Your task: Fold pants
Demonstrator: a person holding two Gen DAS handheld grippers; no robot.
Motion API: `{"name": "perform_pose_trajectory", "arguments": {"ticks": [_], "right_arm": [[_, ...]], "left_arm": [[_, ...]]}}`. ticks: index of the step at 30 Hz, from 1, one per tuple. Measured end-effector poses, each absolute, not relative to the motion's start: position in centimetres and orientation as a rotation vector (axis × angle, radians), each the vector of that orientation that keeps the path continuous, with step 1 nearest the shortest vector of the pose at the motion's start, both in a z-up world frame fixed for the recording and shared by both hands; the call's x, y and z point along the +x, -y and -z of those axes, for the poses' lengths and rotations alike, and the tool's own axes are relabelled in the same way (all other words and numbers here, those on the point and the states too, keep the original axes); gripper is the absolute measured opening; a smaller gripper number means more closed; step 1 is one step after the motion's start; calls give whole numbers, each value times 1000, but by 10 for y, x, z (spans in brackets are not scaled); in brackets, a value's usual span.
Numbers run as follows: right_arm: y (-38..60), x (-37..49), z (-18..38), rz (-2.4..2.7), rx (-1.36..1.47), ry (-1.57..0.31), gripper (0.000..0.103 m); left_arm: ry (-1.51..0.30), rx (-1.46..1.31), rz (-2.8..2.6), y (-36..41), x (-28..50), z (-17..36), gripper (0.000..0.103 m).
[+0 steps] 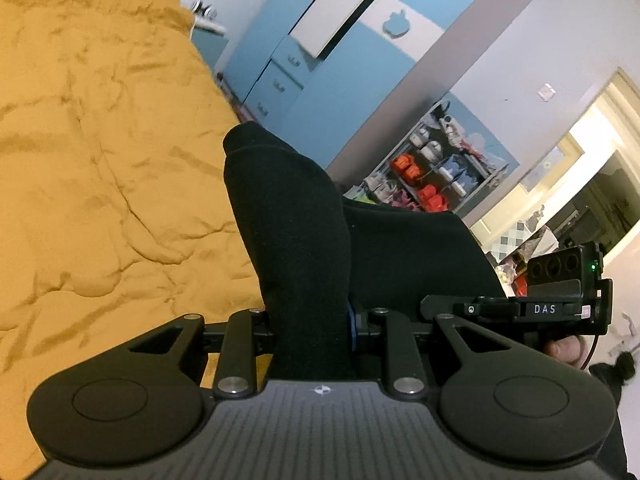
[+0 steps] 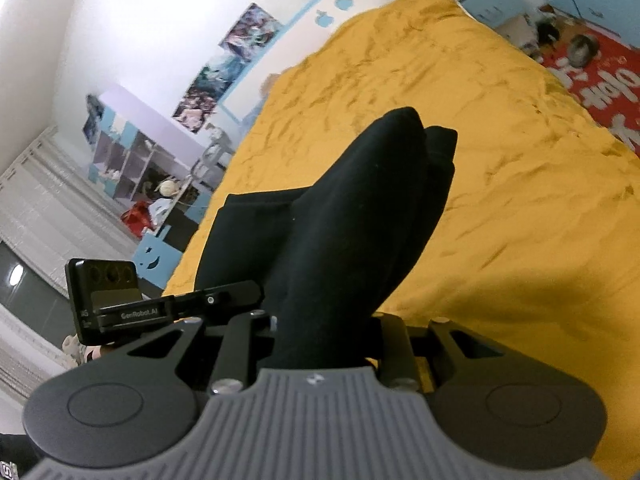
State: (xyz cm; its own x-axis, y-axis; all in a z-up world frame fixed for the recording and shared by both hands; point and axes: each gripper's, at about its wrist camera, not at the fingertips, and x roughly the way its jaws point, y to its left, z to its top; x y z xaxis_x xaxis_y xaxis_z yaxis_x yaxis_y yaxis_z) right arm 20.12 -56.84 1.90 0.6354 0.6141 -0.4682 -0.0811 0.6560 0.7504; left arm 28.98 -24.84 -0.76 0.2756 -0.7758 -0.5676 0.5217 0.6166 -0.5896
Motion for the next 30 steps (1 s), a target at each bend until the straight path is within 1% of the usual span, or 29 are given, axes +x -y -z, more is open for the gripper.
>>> {"name": "perform_pose_trajectory", "arguments": {"ticks": [12, 13, 14, 17, 18, 22, 26, 30], "right_arm": [[608, 253, 94, -361, 870, -871, 21], [611, 255, 105, -352, 887, -873, 21], [612, 256, 114, -342, 904, -875, 22], [619, 258, 144, -337, 979, -883, 24], [621, 256, 150, -345, 1002, -875, 24], [626, 241, 154, -381, 1032, -861, 27], [627, 221, 148, -384, 1009, -870, 33], [625, 199, 144, -377, 983, -893, 34]], "left_arm": [[-1095, -331, 831, 283, 339, 96, 29], [-1109, -340, 822, 283, 343, 105, 32], [-1122, -351, 813, 282, 346, 112, 39], [-1158, -449, 807, 270, 351, 136, 49], [-1163, -484, 810, 264, 350, 141, 51], [-1181, -568, 823, 244, 344, 144, 51], [-1185, -546, 854, 235, 325, 136, 51], [-1185, -525, 869, 228, 303, 133, 52]]}}
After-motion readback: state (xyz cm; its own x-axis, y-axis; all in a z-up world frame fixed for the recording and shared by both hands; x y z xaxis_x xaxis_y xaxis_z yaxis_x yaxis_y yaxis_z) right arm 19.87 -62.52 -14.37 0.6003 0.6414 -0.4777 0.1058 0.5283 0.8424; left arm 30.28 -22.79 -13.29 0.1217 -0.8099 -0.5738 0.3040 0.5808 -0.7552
